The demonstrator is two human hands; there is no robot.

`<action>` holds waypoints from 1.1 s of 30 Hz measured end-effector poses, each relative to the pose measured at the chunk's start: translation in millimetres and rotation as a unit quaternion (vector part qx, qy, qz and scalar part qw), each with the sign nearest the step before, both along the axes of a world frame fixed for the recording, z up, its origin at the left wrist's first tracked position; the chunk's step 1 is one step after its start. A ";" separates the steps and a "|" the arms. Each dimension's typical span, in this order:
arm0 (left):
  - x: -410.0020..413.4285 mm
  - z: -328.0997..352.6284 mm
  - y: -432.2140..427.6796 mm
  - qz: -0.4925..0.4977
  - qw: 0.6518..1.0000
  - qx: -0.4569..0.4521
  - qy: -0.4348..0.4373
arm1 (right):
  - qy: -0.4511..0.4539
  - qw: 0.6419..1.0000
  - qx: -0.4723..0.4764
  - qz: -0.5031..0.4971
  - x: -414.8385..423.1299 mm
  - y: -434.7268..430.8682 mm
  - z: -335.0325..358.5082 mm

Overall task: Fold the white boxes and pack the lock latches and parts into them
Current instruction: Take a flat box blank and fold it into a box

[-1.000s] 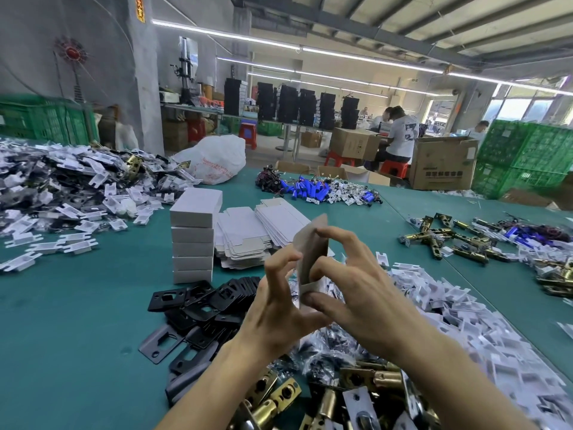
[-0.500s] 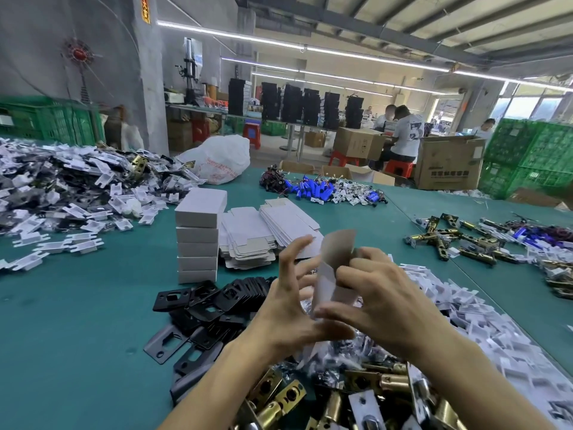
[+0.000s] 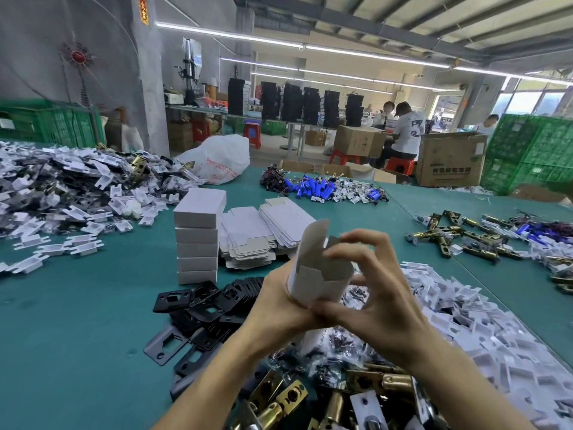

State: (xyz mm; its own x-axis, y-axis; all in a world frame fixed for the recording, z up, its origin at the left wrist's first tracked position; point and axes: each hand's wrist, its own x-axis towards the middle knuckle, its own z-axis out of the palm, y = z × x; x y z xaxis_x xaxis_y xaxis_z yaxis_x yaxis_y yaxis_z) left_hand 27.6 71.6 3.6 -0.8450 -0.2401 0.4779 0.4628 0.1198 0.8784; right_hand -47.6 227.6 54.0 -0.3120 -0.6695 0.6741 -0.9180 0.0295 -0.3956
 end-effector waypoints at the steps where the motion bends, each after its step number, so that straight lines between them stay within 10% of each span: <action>1: 0.2 -0.6 -1.1 -0.003 1.000 0.005 -0.004 | -0.032 0.999 -0.011 0.006 -0.7 -0.9 -0.2; 13: -0.3 -5.4 -3.8 -0.015 0.997 0.026 -0.070 | -0.286 0.949 -0.025 0.133 -14.8 3.0 -8.6; 33: -4.2 -18.2 -4.1 0.065 0.995 0.070 -0.035 | -0.181 0.983 -0.017 0.031 -24.0 6.5 -11.8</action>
